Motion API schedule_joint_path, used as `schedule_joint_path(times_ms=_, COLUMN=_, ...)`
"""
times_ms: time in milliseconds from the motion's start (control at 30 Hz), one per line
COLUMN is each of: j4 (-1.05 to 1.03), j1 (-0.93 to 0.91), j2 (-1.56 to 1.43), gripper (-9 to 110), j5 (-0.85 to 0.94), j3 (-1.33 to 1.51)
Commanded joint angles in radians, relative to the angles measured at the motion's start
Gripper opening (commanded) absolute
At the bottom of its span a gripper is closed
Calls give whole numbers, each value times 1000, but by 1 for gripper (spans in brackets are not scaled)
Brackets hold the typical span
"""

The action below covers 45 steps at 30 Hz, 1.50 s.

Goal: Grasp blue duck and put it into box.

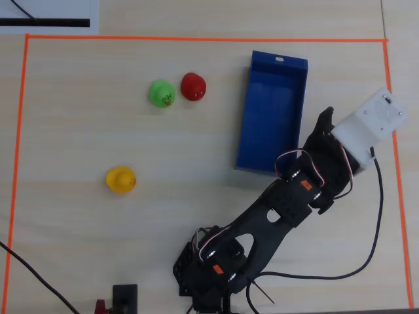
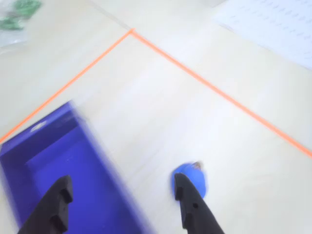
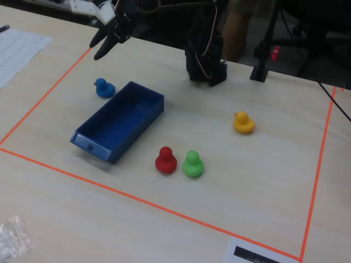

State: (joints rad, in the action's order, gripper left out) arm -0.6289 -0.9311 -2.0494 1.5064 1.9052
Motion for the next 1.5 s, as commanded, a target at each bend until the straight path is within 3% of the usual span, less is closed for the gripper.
schedule_joint_path(times_ms=0, j4=176, j1=-66, j2=87, gripper=29, j5=43, j3=18)
schedule_joint_path(times_ms=367, j4=379, j1=-137, j2=365, gripper=29, j5=81, j3=32)
schedule_joint_path(times_ms=1467, j4=683, j1=-152, j2=480, gripper=28, j5=149, j3=341)
